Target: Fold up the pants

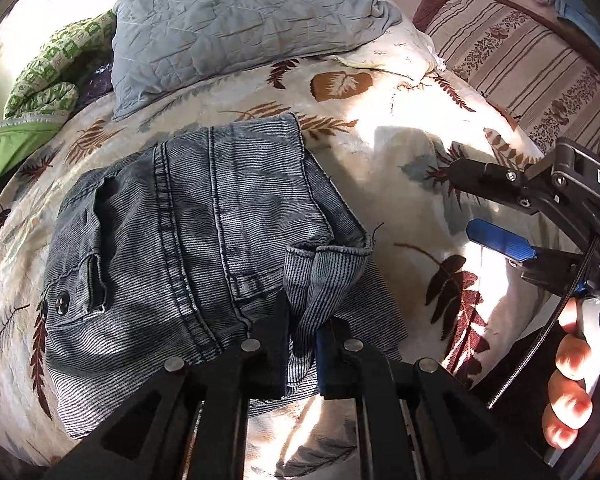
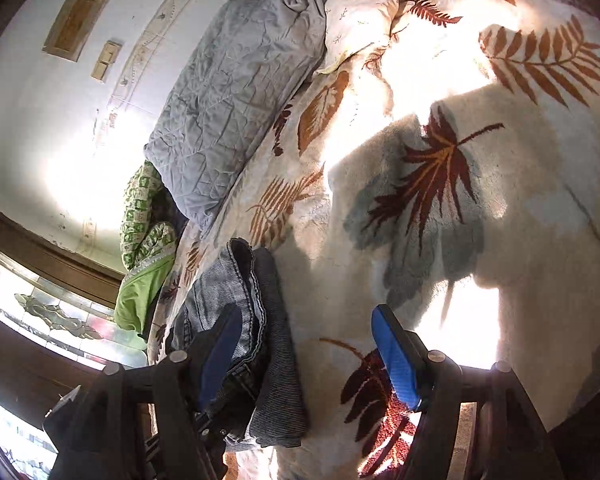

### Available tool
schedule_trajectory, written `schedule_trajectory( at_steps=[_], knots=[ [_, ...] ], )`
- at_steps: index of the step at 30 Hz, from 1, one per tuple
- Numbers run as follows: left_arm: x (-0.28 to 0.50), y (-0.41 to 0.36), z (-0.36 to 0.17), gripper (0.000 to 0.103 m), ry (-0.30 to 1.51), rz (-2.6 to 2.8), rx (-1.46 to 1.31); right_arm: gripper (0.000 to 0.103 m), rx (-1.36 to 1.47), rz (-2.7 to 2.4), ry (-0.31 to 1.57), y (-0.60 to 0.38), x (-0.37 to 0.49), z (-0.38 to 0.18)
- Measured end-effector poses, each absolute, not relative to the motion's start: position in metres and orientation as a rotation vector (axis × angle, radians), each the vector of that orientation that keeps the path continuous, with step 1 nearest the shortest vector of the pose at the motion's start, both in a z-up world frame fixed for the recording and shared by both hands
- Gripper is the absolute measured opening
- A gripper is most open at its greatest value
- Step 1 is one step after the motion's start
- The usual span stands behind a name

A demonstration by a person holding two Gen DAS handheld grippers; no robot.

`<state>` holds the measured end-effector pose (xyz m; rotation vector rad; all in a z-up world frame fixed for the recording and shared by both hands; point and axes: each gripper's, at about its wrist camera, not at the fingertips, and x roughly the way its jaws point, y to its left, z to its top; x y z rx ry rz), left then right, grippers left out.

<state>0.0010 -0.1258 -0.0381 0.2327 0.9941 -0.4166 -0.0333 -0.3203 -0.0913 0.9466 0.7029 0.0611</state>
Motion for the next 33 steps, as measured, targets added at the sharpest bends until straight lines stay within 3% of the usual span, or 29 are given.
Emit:
schedule_trajectory(
  at_steps=[13, 18, 21, 24, 28, 33],
  knots=[
    [-0.001, -0.103, -0.024, 0.007, 0.928, -0.439, 0.108, 0.071, 0.877, 0.15, 0.733, -0.292, -0.021, -0.089],
    [-0.016, -0.116, -0.003, 0.007, 0.751, -0.362, 0.234, 0.071, 0.874, 0.134, 0.739, -0.292, -0.02, -0.092],
    [-0.007, -0.136, -0.035, 0.007, 0.857, -0.36, 0.343, 0.071, 0.87, 0.126, 0.741, -0.291, -0.019, -0.093],
    [-0.009, -0.144, -0.057, 0.013, 0.877, -0.364, 0.403, 0.071, 0.873, 0.115, 0.732, -0.294, -0.02, -0.093],
    [-0.013, -0.139, -0.044, 0.045, 0.88, -0.475, 0.329, 0.071, 0.893, 0.093, 0.72, -0.303, -0.023, -0.095],
    [-0.025, -0.093, -0.003, 0.052, 0.859, -0.54, 0.127, 0.071, 0.907, 0.082, 0.69, -0.309, -0.027, -0.092]
  ],
)
